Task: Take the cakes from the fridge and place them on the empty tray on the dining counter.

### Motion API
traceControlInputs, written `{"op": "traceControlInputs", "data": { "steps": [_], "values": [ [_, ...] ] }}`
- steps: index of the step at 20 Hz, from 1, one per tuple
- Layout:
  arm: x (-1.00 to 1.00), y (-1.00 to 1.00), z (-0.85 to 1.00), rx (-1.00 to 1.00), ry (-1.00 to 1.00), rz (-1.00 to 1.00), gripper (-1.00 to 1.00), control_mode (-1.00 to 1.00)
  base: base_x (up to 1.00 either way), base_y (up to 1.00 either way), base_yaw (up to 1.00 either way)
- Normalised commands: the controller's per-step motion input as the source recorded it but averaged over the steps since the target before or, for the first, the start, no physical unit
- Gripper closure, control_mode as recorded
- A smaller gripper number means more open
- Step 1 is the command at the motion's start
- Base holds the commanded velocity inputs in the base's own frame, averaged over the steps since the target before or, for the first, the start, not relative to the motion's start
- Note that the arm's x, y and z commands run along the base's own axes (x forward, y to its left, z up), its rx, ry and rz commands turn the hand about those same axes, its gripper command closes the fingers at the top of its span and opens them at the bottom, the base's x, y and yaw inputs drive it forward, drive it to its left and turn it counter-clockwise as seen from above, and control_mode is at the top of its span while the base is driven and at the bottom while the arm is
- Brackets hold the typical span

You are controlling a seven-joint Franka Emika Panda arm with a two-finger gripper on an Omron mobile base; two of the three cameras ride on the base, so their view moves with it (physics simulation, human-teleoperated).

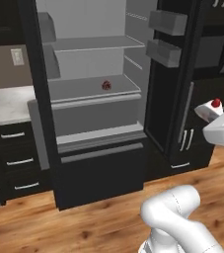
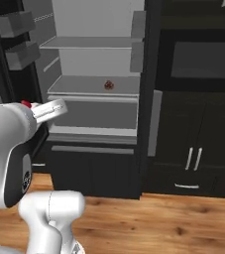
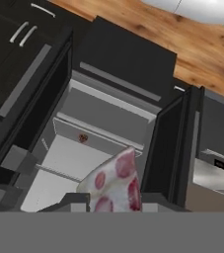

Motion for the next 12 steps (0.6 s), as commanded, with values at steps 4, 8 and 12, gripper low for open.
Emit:
{"op": "traceControlInputs", "data": {
  "steps": [4,8,12],
  "values": [
    [0.00,0.00,0.00,0.00,0.00,0.00,1.00,1.00,-0.23,0.00,0.15],
    [0.00,0.00,0.00,0.00,0.00,0.00,1.00,1.00,-0.01,0.00,0.53],
    [0.00,0.00,0.00,0.00,0.00,0.00,1.00,1.00,0.00,0.00,0.75]
  ]
}}
